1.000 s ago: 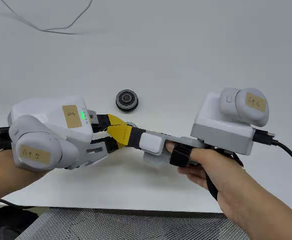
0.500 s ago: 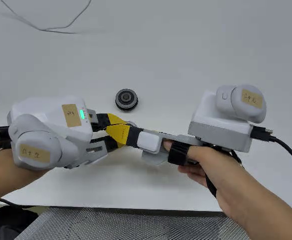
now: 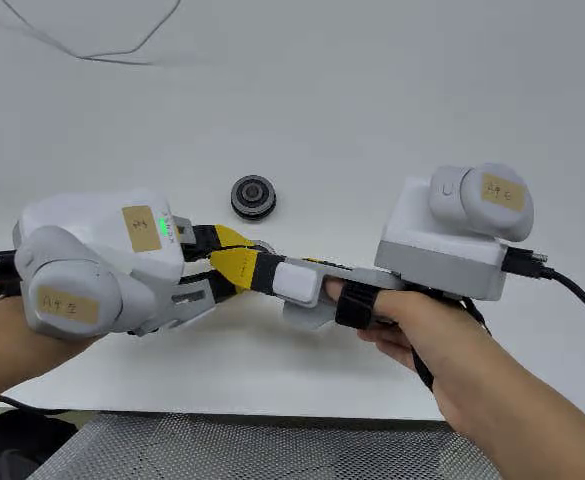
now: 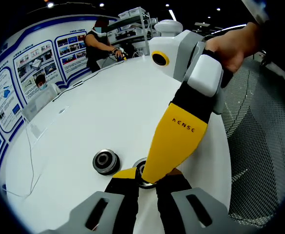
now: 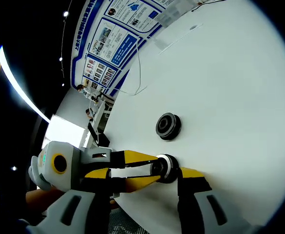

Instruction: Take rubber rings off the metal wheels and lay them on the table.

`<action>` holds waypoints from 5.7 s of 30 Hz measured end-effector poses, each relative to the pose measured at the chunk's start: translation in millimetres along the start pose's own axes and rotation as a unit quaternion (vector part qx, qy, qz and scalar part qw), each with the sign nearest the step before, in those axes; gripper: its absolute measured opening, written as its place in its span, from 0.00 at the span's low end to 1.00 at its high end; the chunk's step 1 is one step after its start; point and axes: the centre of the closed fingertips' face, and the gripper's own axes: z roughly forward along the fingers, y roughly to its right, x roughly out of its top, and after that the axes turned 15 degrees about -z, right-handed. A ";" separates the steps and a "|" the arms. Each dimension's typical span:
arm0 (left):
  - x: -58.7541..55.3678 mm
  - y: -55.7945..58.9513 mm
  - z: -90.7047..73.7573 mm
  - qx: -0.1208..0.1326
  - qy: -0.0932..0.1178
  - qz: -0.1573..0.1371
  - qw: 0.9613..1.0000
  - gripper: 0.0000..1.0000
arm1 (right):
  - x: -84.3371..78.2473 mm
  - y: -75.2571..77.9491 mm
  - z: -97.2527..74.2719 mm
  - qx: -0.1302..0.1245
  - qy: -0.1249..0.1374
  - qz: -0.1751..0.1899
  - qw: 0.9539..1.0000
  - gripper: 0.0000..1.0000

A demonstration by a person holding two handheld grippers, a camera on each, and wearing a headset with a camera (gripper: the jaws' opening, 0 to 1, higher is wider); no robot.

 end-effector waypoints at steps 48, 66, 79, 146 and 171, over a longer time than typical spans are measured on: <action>-2.5 -2.3 0.9 0.001 0.000 -0.002 1.000 0.13 | -5.7 3.2 -1.1 0.007 0.005 0.016 1.000 0.41; -2.8 -3.0 0.8 0.000 0.002 -0.006 1.000 0.13 | -8.1 16.8 0.6 0.028 0.029 0.060 0.997 0.29; -2.2 -1.8 0.5 -0.001 0.001 -0.004 1.000 0.13 | -10.1 15.6 -3.6 0.028 0.030 0.057 0.998 0.25; -2.6 -1.8 1.1 0.002 0.000 -0.007 1.000 0.13 | -5.7 18.4 0.1 -0.004 0.005 0.057 0.998 0.00; -2.9 -1.4 0.3 0.003 0.011 -0.007 1.000 0.13 | -6.5 13.5 -3.2 0.015 0.001 0.015 1.000 0.00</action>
